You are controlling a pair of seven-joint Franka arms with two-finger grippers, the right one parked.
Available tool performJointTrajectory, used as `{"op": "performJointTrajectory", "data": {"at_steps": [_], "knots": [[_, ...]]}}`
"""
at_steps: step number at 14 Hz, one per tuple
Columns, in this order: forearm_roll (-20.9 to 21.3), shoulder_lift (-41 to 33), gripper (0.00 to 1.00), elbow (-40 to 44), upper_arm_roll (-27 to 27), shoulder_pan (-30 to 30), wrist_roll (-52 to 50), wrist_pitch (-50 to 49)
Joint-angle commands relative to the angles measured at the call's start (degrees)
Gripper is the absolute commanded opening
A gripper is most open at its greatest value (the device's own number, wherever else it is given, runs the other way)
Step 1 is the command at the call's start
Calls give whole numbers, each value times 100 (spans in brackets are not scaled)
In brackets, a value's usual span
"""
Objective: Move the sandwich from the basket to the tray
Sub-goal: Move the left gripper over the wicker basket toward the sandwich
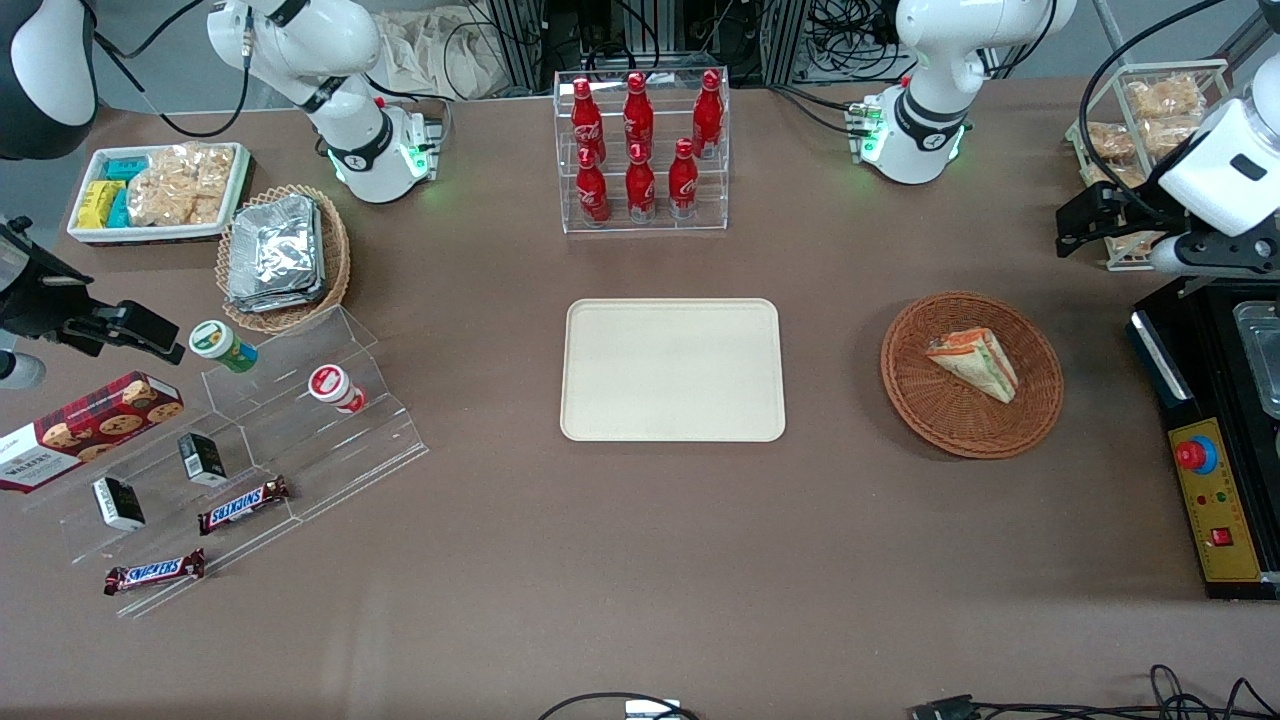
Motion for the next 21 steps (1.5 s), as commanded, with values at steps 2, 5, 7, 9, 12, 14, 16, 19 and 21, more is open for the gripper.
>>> {"op": "performJointTrajectory", "data": {"at_steps": [2, 5, 7, 9, 12, 14, 16, 19, 21], "knots": [[53, 17, 100, 136, -12, 17, -66, -128], [97, 61, 100, 163, 23, 17, -276, -128], [228, 0, 100, -47, 41, 17, -751, -75], [238, -140, 100, -485, 137, 34, -970, 134], [238, -798, 100, -1985, 173, 280, -1648, 1292], [229, -1107, 100, -2805, 173, 325, -2068, 1944], [229, -1117, 100, -3193, 173, 325, -2569, 2244], [229, -1125, 100, -3799, 173, 325, -3168, 2832], [211, -1117, 100, -4020, 173, 325, -3344, 3071]]}}
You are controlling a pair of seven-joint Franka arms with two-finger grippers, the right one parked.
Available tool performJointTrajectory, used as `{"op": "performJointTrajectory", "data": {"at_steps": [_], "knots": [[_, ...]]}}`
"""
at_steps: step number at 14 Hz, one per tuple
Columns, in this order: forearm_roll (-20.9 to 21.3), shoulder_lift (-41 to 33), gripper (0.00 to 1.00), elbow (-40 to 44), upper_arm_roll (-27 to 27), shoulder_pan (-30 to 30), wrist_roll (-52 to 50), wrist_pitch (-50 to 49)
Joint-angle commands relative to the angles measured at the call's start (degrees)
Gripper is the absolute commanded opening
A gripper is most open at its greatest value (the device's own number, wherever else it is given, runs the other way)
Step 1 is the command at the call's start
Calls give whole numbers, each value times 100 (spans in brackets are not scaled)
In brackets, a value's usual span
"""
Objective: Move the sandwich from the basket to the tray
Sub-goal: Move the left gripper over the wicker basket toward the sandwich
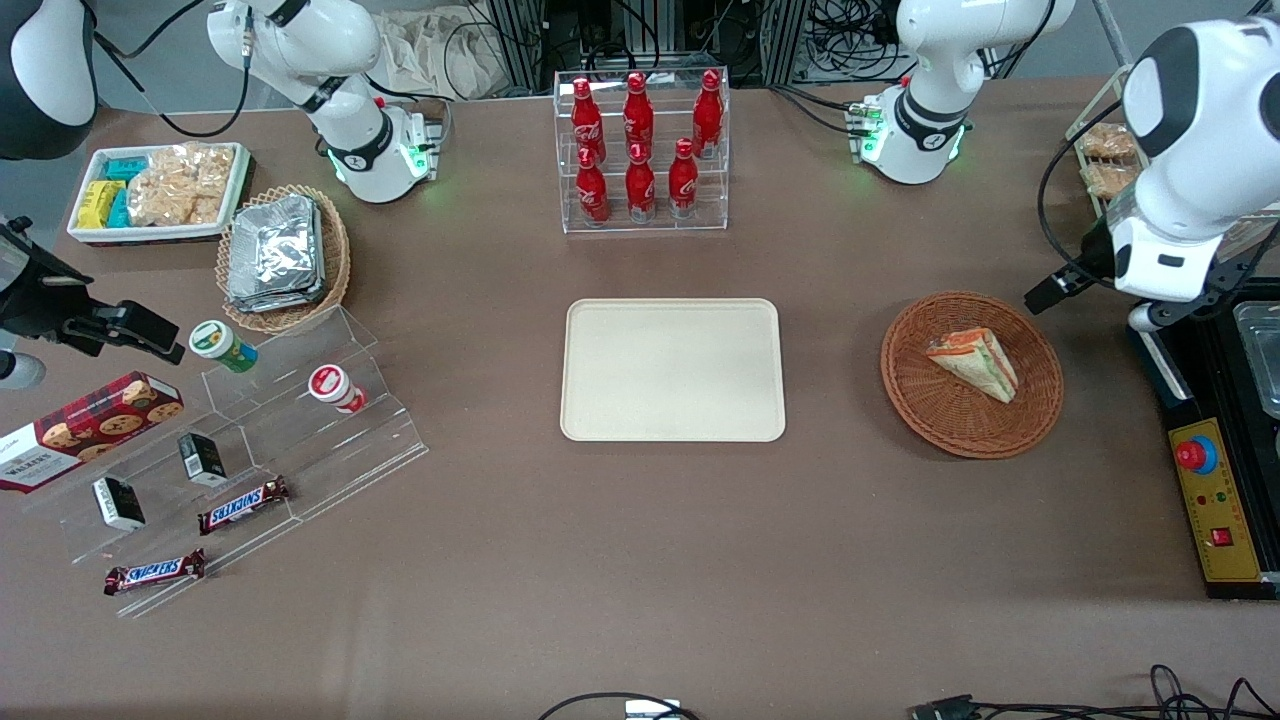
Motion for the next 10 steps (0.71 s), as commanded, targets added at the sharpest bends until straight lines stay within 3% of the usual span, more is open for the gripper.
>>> {"op": "performJointTrajectory", "data": {"at_steps": [1, 10], "knots": [[16, -200, 100, -467, -16, 19, -349, 415], [-46, 256, 100, -1654, -16, 19, -938, 2313]]}}
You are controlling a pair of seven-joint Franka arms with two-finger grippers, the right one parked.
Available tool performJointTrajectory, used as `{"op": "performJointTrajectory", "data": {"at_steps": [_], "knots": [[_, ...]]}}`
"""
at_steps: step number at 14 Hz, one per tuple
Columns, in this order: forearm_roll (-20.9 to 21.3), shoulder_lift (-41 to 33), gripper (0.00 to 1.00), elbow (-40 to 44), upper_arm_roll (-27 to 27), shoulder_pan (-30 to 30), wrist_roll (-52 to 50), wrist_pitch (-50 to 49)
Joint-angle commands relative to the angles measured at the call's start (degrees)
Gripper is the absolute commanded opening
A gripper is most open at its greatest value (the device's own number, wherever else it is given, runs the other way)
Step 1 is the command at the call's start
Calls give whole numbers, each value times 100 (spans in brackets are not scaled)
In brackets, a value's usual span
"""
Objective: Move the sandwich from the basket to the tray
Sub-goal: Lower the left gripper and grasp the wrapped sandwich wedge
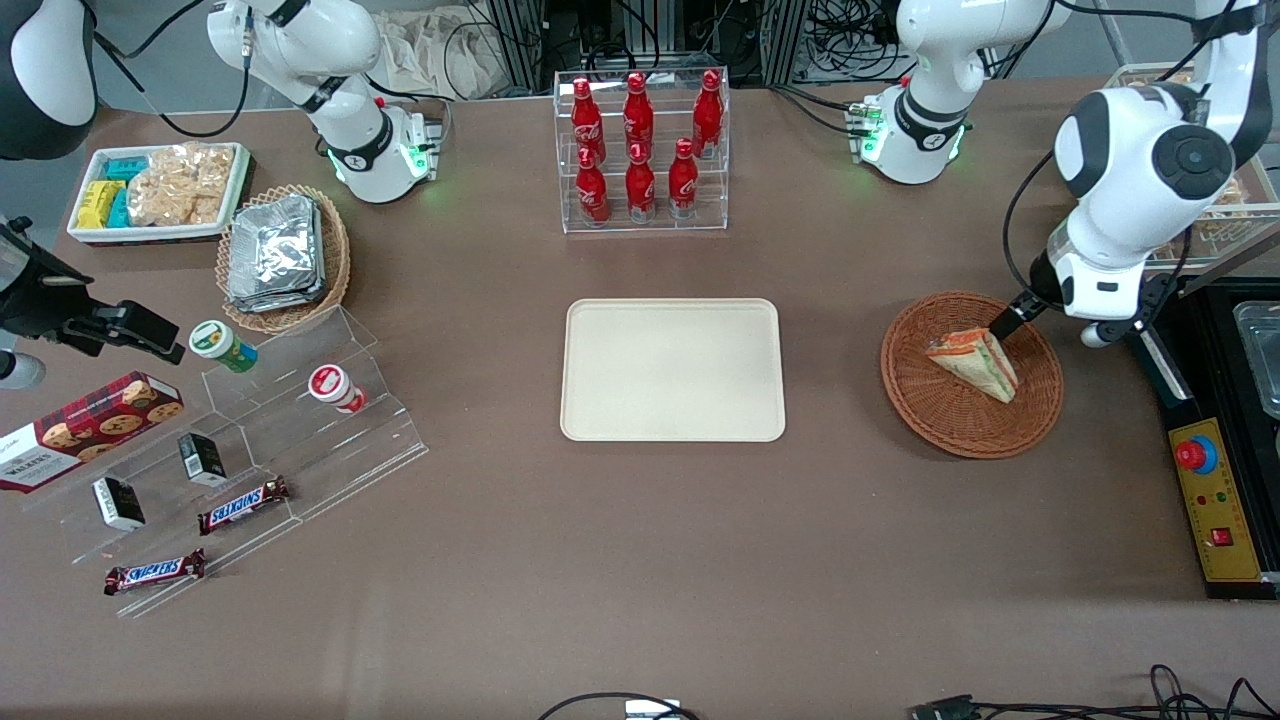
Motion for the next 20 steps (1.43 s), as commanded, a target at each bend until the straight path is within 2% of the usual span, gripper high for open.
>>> {"op": "performJointTrajectory", "data": {"at_steps": [1, 12, 16, 18, 19, 20], "knots": [[-32, 249, 100, -232, -16, 19, -312, 545], [-32, 1155, 100, -734, 2, 28, -559, 2260], [-24, 1279, 98, -743, 45, 28, -559, 2331], [-15, 1288, 83, -752, 46, 28, -559, 2393], [-15, 1288, 69, -752, 63, 28, -550, 2411], [-6, 1288, 50, -752, 80, 28, -550, 2411]]}}
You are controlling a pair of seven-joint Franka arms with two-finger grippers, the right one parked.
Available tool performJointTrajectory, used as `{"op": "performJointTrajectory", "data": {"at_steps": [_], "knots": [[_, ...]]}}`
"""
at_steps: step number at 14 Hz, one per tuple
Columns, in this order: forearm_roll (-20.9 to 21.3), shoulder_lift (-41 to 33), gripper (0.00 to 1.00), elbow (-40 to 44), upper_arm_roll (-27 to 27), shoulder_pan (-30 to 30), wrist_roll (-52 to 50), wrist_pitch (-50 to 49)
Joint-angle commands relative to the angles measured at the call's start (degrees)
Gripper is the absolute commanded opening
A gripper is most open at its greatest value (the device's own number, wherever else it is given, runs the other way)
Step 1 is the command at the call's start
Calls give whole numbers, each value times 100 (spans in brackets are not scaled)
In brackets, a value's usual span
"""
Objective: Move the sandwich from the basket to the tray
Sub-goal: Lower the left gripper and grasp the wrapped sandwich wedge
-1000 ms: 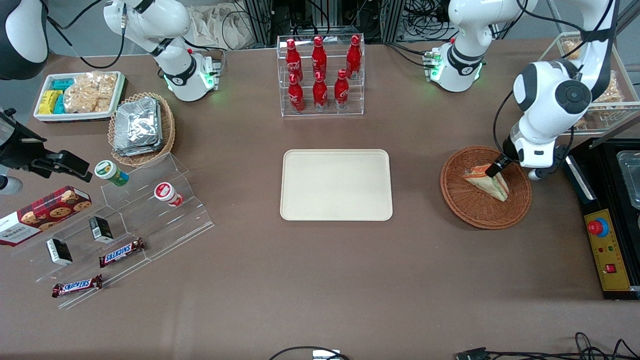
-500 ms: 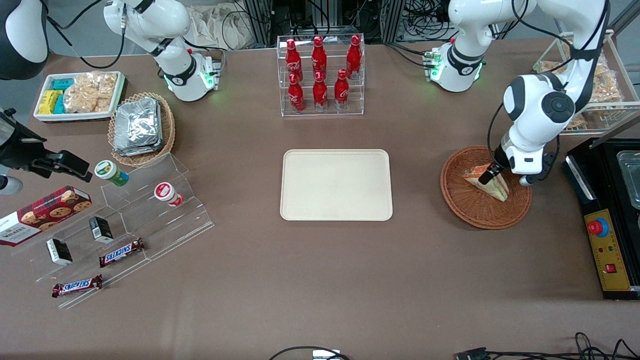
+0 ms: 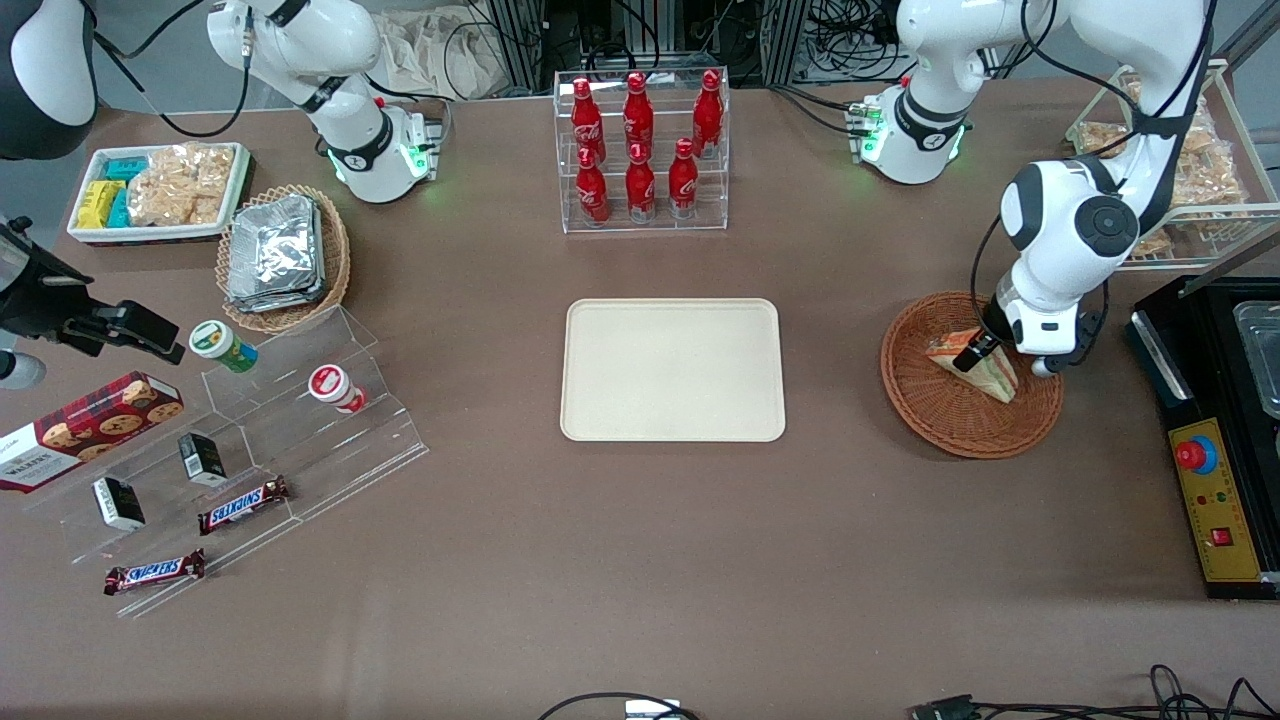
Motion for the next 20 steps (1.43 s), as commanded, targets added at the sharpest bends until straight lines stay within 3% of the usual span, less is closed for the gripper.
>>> {"op": "performJointTrajectory", "data": {"at_steps": [1, 2, 3, 8, 13, 20], "knots": [[1, -31, 32, -109, 24, 24, -41, 181], [1, -31, 19, -118, 24, 24, -41, 190], [1, -40, 14, -118, 24, 24, -41, 190], [97, -382, 14, -39, 6, -19, 335, -422], [98, -1111, 14, 40, -11, -28, 2486, -1364], [106, -1306, 9, 162, -38, -64, 4958, -1550]]}}
